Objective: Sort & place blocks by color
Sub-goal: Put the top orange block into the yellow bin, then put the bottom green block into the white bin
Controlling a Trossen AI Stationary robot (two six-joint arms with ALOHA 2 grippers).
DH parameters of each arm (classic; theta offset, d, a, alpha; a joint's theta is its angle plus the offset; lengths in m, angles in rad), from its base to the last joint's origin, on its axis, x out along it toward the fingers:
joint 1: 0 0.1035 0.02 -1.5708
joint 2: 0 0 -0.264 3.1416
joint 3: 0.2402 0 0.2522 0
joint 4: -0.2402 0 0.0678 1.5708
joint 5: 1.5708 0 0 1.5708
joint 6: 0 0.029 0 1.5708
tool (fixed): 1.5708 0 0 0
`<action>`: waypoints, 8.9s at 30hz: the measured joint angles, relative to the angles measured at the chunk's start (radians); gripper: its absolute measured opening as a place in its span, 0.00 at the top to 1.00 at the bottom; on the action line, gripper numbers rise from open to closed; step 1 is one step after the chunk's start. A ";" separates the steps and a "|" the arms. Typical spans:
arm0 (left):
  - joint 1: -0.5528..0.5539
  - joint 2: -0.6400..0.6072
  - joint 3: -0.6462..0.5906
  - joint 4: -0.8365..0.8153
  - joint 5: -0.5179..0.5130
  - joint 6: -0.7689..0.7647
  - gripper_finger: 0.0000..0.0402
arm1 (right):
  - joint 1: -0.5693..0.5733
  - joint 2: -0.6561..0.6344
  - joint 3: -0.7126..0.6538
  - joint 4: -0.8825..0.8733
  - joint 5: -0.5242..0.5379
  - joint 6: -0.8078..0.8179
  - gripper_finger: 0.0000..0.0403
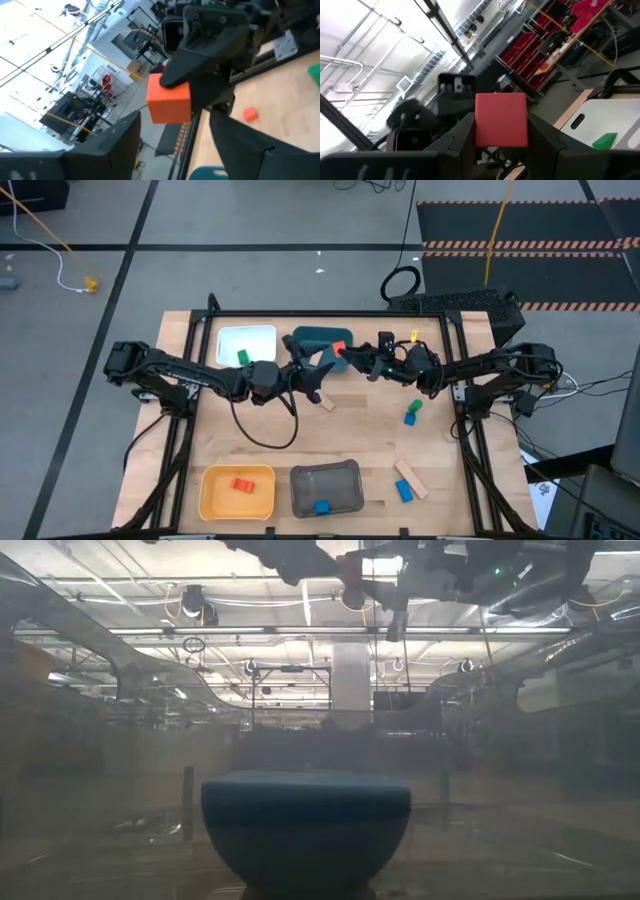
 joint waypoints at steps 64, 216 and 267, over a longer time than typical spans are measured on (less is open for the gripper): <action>-0.145 -0.029 -0.001 -0.233 0.049 -0.408 0.65 | -0.128 -0.424 0.002 -0.663 -0.205 -0.126 0.45; -0.020 -0.091 0.132 -0.925 0.511 -1.068 0.39 | 0.064 -0.350 0.151 -2.243 0.026 0.038 0.52; 0.034 -0.090 0.132 -0.936 0.515 -1.014 0.39 | 0.190 -0.223 0.151 -2.206 0.003 0.038 0.52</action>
